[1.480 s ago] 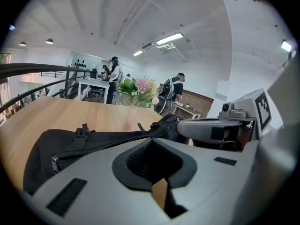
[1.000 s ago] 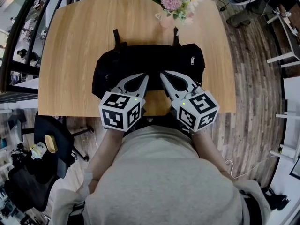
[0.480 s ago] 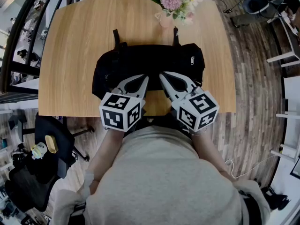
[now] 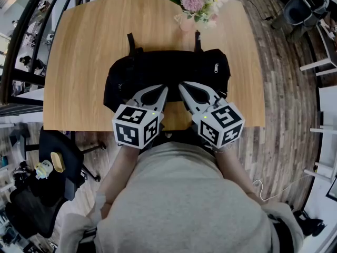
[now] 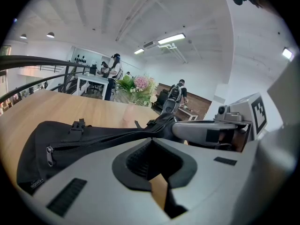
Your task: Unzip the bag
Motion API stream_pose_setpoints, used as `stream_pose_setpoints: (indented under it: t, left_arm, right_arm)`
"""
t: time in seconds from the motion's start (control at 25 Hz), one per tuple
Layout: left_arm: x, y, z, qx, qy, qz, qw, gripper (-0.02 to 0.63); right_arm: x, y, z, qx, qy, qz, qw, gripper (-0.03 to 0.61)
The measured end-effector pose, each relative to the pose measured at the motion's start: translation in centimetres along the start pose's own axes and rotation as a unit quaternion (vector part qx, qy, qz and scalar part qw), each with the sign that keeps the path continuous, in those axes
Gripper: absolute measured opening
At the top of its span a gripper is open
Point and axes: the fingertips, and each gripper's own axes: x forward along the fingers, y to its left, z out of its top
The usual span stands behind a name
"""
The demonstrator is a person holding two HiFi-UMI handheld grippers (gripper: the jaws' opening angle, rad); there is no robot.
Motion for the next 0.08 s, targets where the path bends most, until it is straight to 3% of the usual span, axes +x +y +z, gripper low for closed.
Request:
stream_pose_setpoints:
  t: [0.08]
  left_arm:
    - [-0.05,-0.09,-0.08,0.000,0.002,-0.002,1.0000,0.020]
  right_arm:
    - [0.00,0.10,-0.02,-0.005,0.001,-0.001,1.000,0.006]
